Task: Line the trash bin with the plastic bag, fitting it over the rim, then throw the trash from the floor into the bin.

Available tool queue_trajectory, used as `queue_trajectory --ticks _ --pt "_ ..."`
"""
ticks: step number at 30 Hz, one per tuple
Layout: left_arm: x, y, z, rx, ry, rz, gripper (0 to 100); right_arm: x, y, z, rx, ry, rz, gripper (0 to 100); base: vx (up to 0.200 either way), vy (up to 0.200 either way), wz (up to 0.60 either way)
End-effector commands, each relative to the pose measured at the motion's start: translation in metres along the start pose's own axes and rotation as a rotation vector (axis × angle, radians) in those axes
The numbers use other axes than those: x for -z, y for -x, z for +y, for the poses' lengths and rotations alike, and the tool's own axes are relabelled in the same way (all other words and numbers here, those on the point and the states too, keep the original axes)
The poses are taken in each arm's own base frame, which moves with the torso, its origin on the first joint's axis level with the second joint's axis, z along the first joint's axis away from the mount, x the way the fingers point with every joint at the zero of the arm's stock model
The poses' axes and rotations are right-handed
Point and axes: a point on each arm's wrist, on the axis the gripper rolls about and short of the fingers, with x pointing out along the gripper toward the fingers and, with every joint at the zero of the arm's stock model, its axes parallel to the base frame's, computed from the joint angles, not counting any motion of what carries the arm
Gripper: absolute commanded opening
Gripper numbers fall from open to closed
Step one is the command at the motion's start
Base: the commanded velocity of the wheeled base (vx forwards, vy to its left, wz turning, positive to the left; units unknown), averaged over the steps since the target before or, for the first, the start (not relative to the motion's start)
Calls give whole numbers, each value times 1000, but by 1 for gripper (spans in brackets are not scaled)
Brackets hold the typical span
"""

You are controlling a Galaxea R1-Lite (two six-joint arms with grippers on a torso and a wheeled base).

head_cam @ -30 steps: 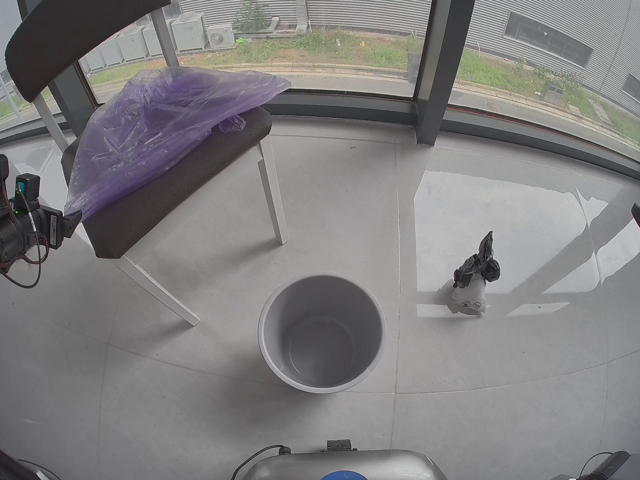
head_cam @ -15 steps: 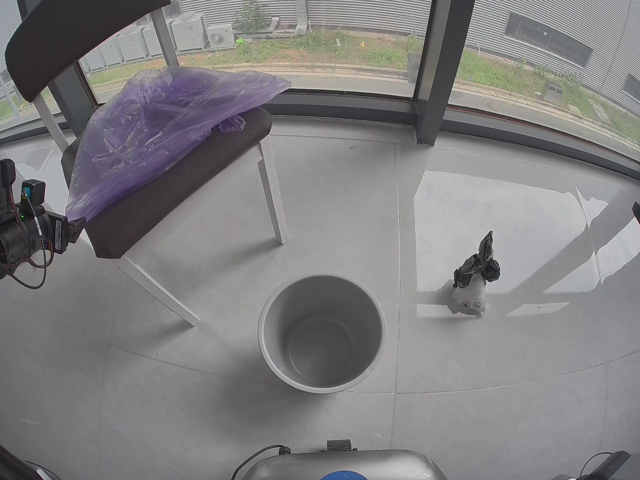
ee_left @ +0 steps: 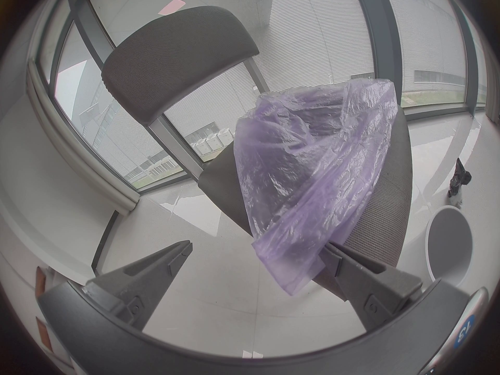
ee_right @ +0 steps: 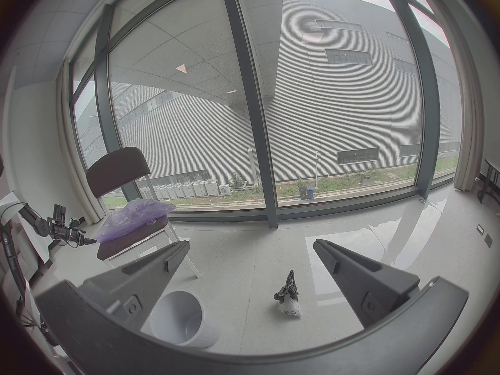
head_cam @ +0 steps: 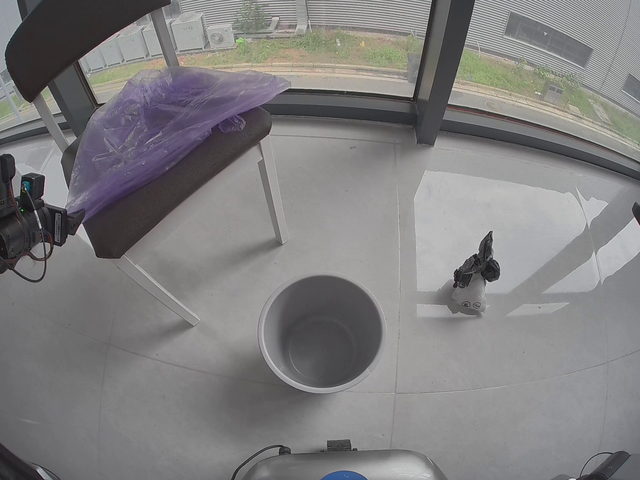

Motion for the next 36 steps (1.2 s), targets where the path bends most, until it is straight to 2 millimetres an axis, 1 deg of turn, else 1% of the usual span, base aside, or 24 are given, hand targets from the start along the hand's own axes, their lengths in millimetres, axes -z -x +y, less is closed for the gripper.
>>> queue_trajectory --ticks 1,5,10,15,22,27,36 --pt "0 -3 0 -3 8 -5 100 0 0 0 -1 0 -1 100 0 0 0" --pt "9 -2 -4 -12 4 4 100 -1 0 0 -2 0 -5 100 0 0 0" --pt "16 3 -14 -68 -8 -91 100 -3 0 0 -2 -2 -13 100 0 0 0" --pt "13 6 -23 -122 -30 -197 100 -2 0 0 -2 -2 -8 100 0 0 0" --pt "19 4 -24 -132 -70 -184 100 -2 1 0 -3 -2 -11 100 0 0 0" --pt "24 -1 -27 -122 -72 -162 100 -2 1 0 -4 -2 -11 100 0 0 0" --pt "27 -6 -20 -146 -69 -144 100 -2 1 0 -4 -2 -11 100 0 0 0"
